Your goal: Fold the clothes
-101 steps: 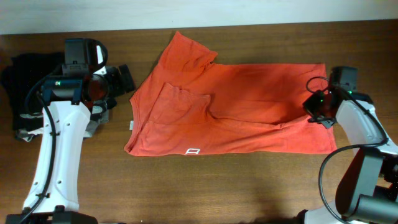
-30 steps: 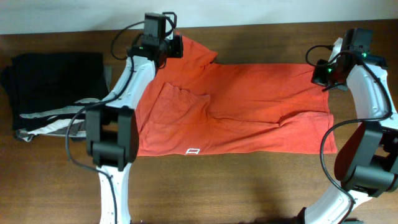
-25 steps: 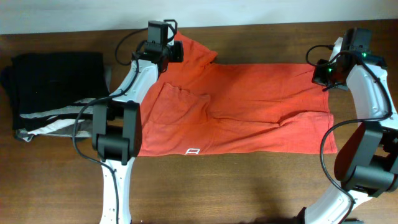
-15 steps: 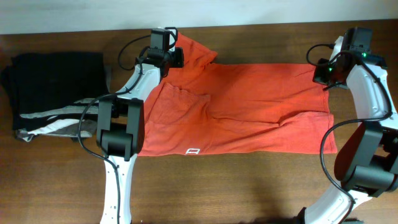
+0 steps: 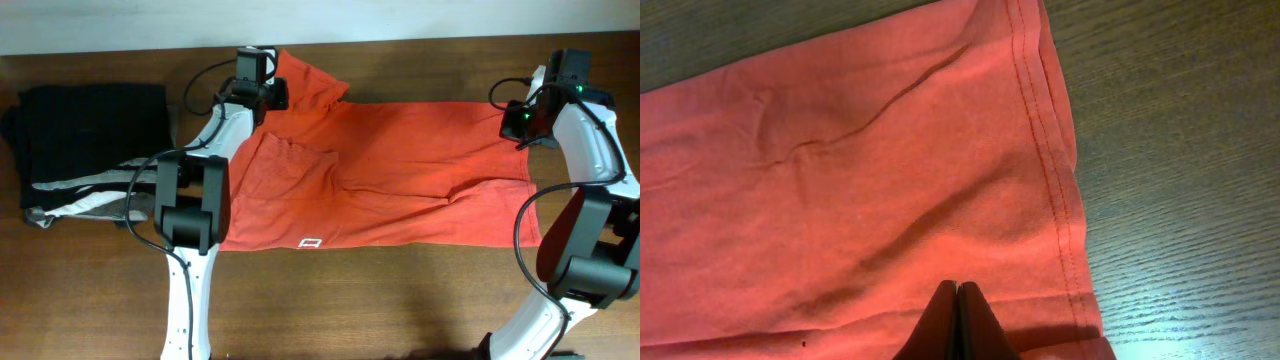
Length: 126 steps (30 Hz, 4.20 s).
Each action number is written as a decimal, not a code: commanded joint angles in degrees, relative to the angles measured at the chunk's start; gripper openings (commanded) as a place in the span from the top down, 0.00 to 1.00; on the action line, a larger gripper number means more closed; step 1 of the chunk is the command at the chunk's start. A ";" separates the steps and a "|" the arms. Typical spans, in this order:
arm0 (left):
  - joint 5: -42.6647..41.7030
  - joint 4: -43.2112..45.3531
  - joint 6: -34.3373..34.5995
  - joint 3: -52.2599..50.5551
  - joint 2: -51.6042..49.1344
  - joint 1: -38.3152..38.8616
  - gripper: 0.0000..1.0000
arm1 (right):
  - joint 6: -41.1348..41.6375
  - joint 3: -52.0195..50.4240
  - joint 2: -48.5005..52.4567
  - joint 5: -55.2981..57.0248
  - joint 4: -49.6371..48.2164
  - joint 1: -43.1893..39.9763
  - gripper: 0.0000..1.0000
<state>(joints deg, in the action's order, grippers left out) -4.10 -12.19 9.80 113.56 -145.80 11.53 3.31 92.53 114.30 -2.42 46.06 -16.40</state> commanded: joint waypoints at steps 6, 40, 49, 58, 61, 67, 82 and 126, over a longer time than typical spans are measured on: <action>5.86 -4.44 -1.16 0.13 -2.38 -2.73 0.92 | -0.11 0.61 0.42 0.76 0.17 0.31 0.96; 0.85 -30.16 -2.67 39.21 -2.67 -2.64 0.49 | -0.92 4.55 0.39 2.05 0.66 0.26 0.40; -0.96 -30.56 -2.64 39.21 -6.60 -2.64 0.35 | -3.76 4.55 1.44 6.12 -7.56 0.15 0.40; -1.09 -31.23 -2.60 39.21 -6.60 -2.64 0.13 | -5.03 4.55 8.72 6.08 -14.67 -1.31 0.40; -1.09 -31.19 -2.62 39.21 -6.60 -2.58 0.13 | -5.03 4.55 11.96 5.84 -18.23 -2.34 0.40; -1.05 -31.36 -3.15 39.21 -6.60 -1.55 0.13 | -5.01 4.55 15.50 3.82 -25.97 -2.91 0.42; -0.57 -29.33 -6.88 39.19 -7.91 -1.14 0.13 | -4.94 4.55 20.90 -0.63 -30.14 -2.73 0.43; 2.84 -25.35 -10.93 39.17 -19.61 -1.18 0.61 | -5.01 4.55 21.84 -1.88 -25.05 -2.69 0.71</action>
<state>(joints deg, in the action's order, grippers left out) -0.86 -36.25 -0.71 152.77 -164.46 10.52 -1.89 97.91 134.08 -3.31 19.53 -19.42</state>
